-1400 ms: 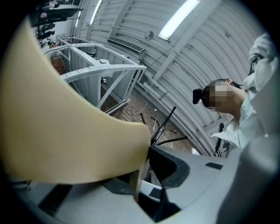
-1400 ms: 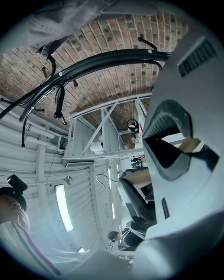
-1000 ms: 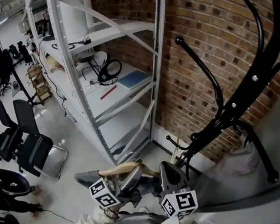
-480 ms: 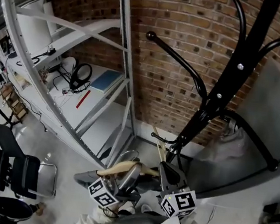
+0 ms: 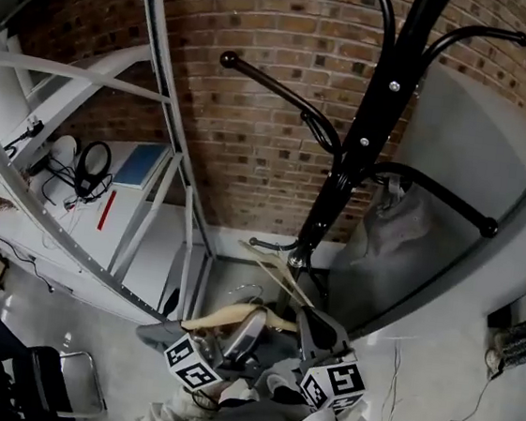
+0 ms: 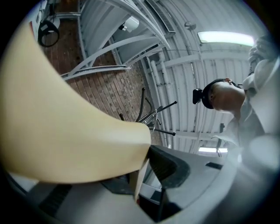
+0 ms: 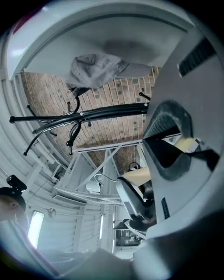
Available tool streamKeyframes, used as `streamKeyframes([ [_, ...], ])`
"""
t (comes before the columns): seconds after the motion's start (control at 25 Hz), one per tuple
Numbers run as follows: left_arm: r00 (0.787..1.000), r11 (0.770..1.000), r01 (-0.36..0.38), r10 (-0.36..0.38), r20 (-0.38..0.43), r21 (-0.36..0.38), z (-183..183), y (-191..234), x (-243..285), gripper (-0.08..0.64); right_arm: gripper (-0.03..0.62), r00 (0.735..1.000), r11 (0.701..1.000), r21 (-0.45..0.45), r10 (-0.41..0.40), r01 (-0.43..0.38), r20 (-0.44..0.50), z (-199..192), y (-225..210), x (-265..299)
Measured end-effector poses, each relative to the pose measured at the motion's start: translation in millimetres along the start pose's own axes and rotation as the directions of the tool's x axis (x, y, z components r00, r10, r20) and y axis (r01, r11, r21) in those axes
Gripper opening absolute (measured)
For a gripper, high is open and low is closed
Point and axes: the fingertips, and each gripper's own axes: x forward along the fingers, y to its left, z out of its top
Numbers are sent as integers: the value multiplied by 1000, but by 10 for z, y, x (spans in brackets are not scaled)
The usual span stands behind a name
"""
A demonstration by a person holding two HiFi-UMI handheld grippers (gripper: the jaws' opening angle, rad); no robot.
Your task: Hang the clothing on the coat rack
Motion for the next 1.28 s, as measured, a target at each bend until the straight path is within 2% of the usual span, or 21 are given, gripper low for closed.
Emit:
streamKeyframes([
  [0.2,995,995,77,-81,-60,-65,-176,-151,-14,107,25,992,992,6,-125,125,4,-59,-15,-328],
  [0.56,982,982,142,-156,-104,-128,-398,-363,72,107,25,968,967,24,-252,252,8,-135,-150,-771],
  [0.84,974,972,173,-192,-118,-160,-521,-431,259,107,25,956,956,36,-292,293,-19,-121,-308,-889],
  [1.16,972,971,190,-207,-112,-142,-525,-429,492,107,25,963,964,38,-265,263,45,4,-496,-819],
  [1.28,972,973,196,-209,-106,-124,-492,-425,592,107,25,965,966,25,-258,257,42,75,-555,-794],
])
